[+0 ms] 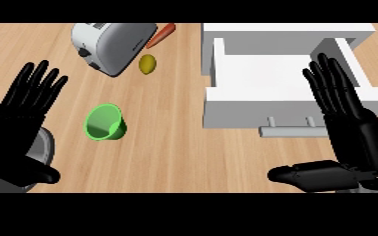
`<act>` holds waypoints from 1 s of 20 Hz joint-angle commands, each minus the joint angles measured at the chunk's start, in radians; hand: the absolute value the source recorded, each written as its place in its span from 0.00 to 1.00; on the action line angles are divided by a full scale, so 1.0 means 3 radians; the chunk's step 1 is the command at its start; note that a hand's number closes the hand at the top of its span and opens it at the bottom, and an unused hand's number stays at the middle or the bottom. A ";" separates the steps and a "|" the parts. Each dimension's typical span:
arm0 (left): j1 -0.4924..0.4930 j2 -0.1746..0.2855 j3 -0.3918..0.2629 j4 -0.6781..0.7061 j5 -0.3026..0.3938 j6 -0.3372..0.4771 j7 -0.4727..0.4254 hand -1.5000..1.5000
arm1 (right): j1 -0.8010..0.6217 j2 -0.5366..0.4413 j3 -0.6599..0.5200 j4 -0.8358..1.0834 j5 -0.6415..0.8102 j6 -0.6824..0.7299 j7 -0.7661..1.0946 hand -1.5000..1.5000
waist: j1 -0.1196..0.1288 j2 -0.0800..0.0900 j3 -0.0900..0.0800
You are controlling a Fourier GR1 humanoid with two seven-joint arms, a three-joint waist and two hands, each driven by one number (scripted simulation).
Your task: Pick up the cup, place it into the drawer and close the drawer
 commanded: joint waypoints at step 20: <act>-0.0737 0.0087 0.0061 0.3108 -0.1402 -0.0128 -0.1806 0.00 | -0.0763 -0.0050 -0.0234 0.0449 0.0015 0.0040 0.0147 0.00 | -0.0028 0.0005 -0.0002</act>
